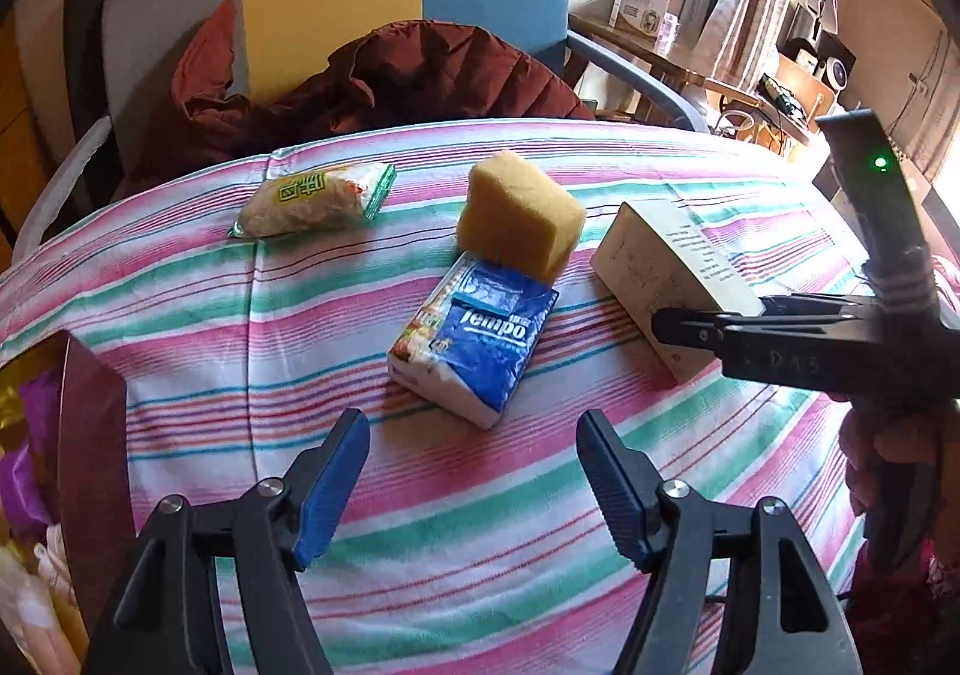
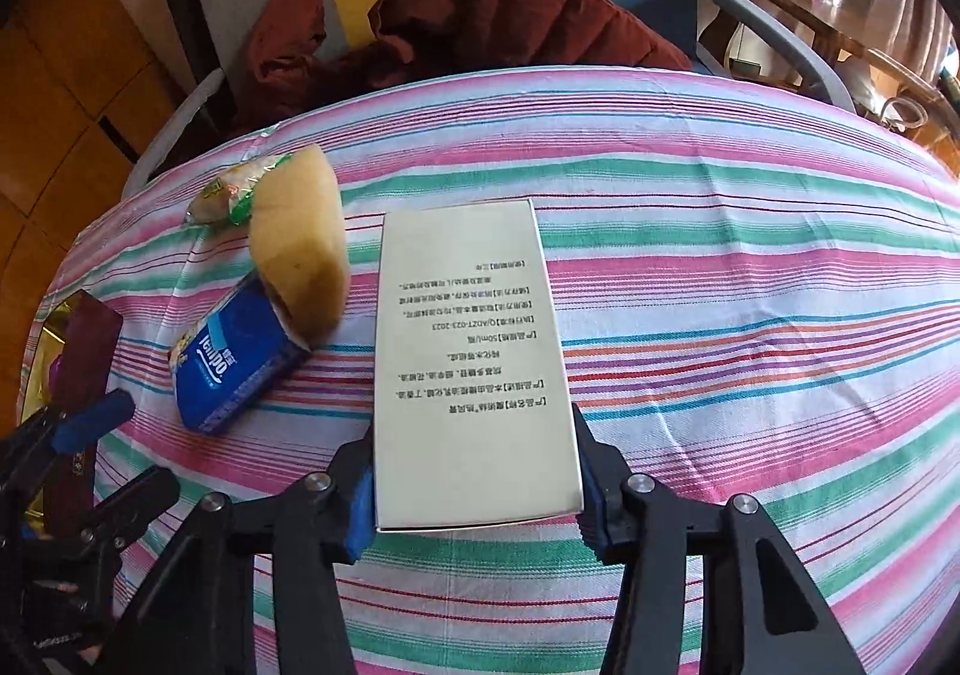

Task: Organize objects
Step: 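Grasp the blue Tempo tissue pack with the left tool while the right tool holds the box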

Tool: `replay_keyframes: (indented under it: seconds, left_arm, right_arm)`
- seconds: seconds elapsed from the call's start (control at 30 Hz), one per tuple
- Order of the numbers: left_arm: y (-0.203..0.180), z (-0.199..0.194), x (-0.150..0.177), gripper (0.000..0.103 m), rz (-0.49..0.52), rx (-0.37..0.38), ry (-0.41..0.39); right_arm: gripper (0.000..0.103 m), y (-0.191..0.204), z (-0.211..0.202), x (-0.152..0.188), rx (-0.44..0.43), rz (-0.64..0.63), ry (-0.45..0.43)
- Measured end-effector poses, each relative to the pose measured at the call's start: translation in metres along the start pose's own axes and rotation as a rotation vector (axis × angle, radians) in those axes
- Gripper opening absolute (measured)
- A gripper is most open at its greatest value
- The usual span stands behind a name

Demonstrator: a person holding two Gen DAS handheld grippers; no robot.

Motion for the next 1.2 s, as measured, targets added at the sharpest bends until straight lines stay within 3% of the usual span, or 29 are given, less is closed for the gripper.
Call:
replay_keyframes:
  seconds: [0.2, 0.3, 0.43, 0.5, 0.6, 1.0, 1.2]
  left_arm:
    - [-0.014, 0.023, -0.018, 0.081, 0.17, -0.069, -0.024]
    - [-0.016, 0.036, -0.022, 0.081, 0.203, -0.076, -0.014]
    - [-0.013, 0.049, -0.021, 0.081, 0.16, -0.054, 0.004]
    - [-0.01, 0.047, -0.019, 0.069, 0.117, -0.044, -0.045]
    - [-0.009, 0.046, -0.015, 0.064, 0.05, -0.041, -0.088]
    - [-0.01, 0.032, 0.01, 0.055, 0.094, -0.095, -0.158]
    - [0.0, 0.02, 0.025, 0.054, 0.051, -0.123, -0.17]
  right_arm:
    - [0.053, -0.004, 0.0, 0.0, -0.02, 0.028, 0.005]
    - [0.053, -0.004, 0.003, 0.0, -0.02, 0.034, 0.015]
    - [0.053, -0.004, 0.004, 0.001, -0.022, 0.038, 0.02]
    - [0.053, -0.004, 0.004, 0.001, -0.026, 0.045, 0.021]
    - [0.053, -0.007, 0.006, 0.001, -0.042, 0.071, 0.026]
    - [0.052, -0.006, 0.005, 0.002, -0.033, 0.046, 0.015]
    - [0.052, -0.006, 0.005, 0.002, -0.043, 0.053, 0.009]
Point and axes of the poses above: each gripper's, at about its wrist camera, not at the fingertips, and z roughly the way its jaws point, y to its left, x to its underside, the point moved 4 cm from there along z, roughly the way its jaws point, and after that the axes turned 8 degrees about -x, right-handed, at the moved point
